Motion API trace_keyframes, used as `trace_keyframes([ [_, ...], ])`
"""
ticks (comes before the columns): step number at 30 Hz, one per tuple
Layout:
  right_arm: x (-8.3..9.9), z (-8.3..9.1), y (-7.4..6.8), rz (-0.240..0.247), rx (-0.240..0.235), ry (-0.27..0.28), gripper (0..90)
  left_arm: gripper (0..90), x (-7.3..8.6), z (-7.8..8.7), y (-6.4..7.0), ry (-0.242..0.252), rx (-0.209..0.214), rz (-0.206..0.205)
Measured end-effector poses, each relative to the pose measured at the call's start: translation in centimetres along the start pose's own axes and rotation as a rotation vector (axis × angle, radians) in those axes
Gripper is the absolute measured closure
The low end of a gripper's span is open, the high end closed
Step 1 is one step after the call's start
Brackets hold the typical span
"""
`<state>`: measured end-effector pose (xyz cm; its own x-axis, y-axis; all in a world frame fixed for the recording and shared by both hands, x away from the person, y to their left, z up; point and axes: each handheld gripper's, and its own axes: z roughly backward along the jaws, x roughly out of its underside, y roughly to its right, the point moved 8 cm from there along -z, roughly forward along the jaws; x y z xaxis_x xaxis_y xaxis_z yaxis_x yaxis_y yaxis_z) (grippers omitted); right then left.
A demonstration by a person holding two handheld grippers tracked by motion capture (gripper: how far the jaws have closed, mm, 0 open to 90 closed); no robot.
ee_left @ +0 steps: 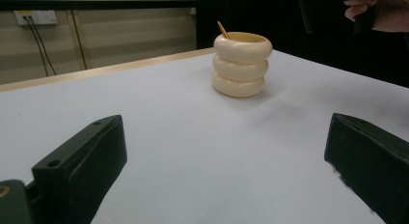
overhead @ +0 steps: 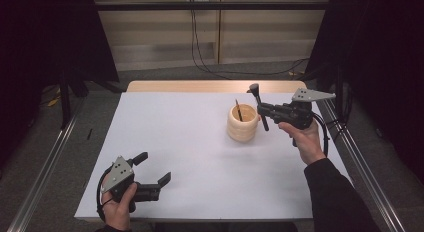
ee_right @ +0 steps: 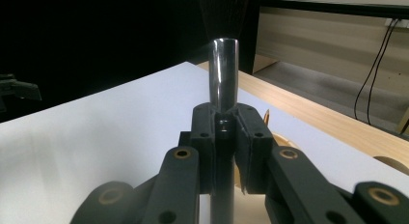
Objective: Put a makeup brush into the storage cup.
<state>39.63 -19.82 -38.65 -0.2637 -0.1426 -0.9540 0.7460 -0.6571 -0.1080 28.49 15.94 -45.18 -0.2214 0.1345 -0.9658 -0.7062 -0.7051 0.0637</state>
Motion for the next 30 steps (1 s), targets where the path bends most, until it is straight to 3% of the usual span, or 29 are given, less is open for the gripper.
trace_keyframes([
  [16,-1.6,-1.4,1.0,-0.006,0.025,0.0,79.2,1.1,0.0,0.0,0.1,0.003,0.012,-0.005],
  [30,-3.0,-3.3,1.5,0.024,0.03,-0.012,79.2,1.1,0.0,0.0,0.0,0.001,0.006,-0.002],
])
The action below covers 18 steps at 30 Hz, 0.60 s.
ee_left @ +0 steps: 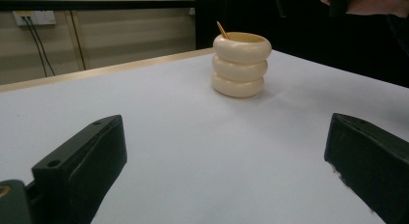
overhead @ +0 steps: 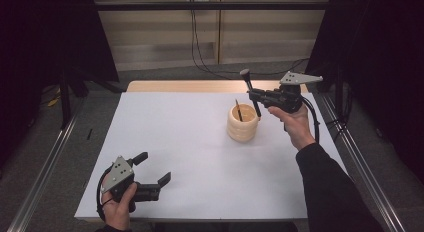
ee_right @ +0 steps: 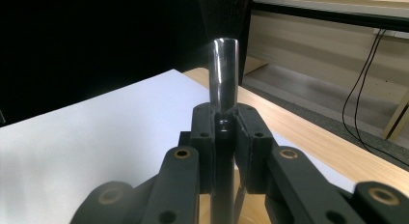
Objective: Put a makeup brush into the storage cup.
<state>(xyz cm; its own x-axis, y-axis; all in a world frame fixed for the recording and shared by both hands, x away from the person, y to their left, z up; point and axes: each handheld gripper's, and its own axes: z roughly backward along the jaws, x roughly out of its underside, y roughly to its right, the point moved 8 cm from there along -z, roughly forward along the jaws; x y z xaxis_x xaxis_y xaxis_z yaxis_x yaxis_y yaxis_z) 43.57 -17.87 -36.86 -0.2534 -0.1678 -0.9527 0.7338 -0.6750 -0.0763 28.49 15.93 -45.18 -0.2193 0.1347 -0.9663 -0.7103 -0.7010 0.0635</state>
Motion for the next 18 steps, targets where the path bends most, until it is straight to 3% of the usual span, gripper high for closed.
trace_keyframes([
  [9,-0.7,-1.8,0.0,0.011,-0.003,-0.01,79.2,1.1,0.0,0.0,0.0,0.004,0.002,0.002],
  [18,0.0,-3.6,0.1,0.013,-0.002,-0.029,79.2,1.1,0.0,0.0,0.0,0.003,0.004,0.0],
])
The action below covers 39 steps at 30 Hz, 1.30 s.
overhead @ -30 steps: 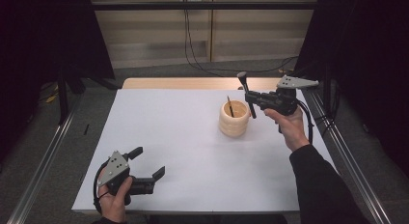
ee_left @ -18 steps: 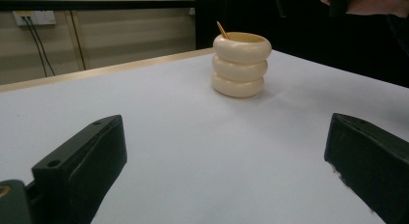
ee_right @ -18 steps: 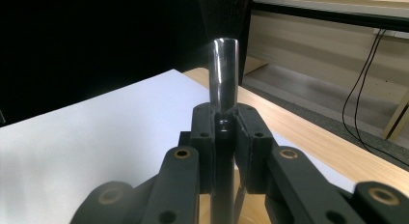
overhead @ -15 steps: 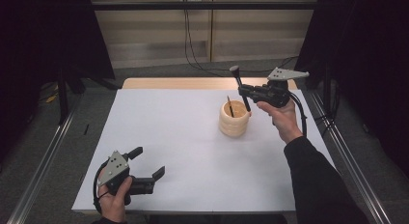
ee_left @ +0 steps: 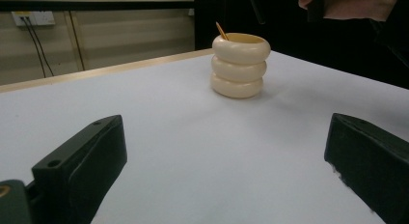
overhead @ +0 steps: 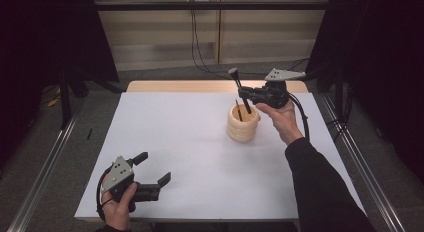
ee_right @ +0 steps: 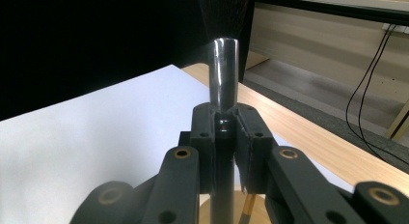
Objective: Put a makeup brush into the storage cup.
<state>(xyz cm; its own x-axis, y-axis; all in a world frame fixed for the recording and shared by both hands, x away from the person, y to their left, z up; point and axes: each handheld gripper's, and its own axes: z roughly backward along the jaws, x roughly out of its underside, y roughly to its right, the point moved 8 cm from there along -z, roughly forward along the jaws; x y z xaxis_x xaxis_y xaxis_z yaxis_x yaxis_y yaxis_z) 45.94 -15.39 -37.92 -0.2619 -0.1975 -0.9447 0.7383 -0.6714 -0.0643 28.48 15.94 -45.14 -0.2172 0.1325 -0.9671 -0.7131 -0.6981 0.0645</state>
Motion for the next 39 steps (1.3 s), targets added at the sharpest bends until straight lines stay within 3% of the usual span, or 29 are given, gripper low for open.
trace_keyframes([
  [20,2.1,-1.7,0.8,-0.01,0.006,-0.034,79.1,1.1,0.0,0.0,0.0,0.001,0.002,-0.002],
  [39,4.5,-2.1,1.3,-0.043,0.014,-0.057,79.1,1.1,0.1,0.0,0.0,-0.002,0.004,0.002],
])
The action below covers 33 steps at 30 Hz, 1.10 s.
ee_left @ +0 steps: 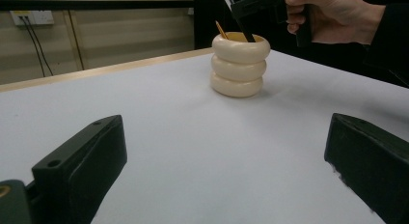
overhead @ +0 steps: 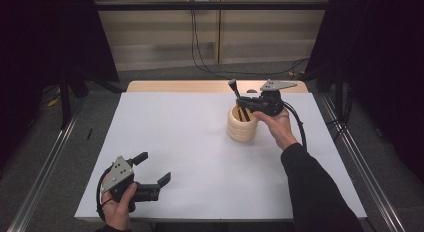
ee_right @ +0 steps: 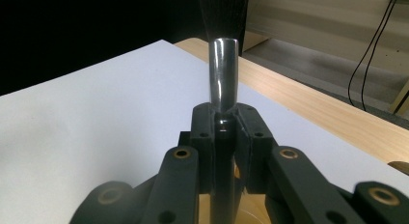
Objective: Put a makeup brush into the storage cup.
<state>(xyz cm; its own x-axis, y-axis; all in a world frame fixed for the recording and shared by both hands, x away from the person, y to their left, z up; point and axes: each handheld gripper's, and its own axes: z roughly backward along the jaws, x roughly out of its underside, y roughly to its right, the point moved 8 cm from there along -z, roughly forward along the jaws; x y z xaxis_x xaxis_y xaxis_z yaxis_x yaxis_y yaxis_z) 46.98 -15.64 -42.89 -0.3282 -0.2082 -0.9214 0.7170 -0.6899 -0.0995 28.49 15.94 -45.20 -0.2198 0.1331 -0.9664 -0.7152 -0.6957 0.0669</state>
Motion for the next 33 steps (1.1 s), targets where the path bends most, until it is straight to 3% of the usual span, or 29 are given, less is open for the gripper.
trace_keyframes([
  [33,2.0,-0.1,0.6,-0.032,0.011,-0.023,78.7,1.1,0.0,0.0,-0.1,0.0,-0.005,0.001],
])
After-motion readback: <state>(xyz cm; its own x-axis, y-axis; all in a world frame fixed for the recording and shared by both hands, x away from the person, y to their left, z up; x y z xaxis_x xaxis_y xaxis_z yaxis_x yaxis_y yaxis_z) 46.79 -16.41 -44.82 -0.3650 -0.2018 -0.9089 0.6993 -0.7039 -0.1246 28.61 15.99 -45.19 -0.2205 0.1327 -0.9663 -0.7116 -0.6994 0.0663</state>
